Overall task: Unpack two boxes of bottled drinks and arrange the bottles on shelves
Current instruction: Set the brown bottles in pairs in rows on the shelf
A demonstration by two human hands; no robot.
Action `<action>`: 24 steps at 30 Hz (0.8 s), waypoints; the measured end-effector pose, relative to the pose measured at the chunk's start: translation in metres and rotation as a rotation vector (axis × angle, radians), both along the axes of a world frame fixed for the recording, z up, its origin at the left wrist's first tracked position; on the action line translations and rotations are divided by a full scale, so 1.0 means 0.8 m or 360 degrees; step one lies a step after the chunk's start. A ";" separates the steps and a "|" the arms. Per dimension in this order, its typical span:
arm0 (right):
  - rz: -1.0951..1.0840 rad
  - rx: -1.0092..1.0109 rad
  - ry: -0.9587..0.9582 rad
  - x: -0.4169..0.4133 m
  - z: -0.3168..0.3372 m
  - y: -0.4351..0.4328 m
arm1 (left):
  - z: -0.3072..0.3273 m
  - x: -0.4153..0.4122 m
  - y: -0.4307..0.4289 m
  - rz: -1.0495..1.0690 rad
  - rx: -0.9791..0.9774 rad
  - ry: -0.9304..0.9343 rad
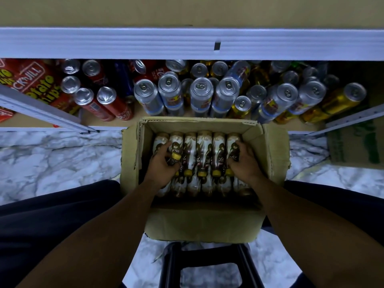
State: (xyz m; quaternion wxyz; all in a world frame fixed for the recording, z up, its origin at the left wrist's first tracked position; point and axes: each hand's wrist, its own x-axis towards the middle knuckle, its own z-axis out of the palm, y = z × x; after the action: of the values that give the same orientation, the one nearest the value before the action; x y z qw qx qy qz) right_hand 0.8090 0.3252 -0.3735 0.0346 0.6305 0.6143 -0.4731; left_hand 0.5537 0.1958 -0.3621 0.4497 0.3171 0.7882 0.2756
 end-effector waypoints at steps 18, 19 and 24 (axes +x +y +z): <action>0.0296 0.0542 0.0121 0.005 0.025 -0.017 | 0.015 0.016 0.001 -0.0021 0.0070 -0.0004; 0.0282 0.0550 0.0132 0.006 0.026 -0.017 | 0.017 0.018 0.002 -0.0017 0.0097 -0.0024; 0.0145 0.0459 0.0154 0.003 0.030 -0.021 | 0.027 0.031 0.006 0.0022 0.0158 -0.0035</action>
State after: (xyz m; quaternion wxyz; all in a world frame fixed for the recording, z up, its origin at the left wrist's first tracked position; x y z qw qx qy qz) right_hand 0.8110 0.3088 -0.3496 -0.0644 0.5768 0.7049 -0.4078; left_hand 0.5785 0.2003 -0.3405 0.4401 0.3306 0.7708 0.3208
